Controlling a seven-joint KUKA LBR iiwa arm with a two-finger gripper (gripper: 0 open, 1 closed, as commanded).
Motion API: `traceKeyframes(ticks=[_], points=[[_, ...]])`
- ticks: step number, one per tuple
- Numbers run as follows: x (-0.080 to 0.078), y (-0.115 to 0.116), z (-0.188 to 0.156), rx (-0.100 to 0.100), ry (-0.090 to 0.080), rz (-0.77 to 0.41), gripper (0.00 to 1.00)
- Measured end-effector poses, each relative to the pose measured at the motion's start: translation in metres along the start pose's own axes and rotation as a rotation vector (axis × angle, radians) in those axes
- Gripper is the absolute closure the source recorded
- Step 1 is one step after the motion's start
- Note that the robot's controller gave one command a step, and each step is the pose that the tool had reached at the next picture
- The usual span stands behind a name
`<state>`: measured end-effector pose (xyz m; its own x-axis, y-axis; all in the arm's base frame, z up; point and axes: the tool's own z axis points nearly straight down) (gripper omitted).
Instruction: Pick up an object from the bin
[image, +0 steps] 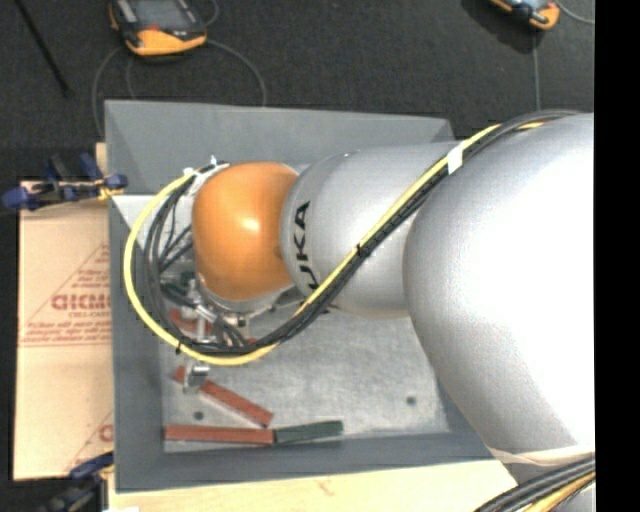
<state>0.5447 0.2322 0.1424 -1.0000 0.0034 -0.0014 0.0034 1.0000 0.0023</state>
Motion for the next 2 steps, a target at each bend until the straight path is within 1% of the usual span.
traceKeyframes(ticks=[1,2], points=[[0.009,-0.019,0.040,-0.002,-0.005,-0.006,0.00],[0.012,-0.028,0.063,-0.007,-0.004,0.075,1.00]])
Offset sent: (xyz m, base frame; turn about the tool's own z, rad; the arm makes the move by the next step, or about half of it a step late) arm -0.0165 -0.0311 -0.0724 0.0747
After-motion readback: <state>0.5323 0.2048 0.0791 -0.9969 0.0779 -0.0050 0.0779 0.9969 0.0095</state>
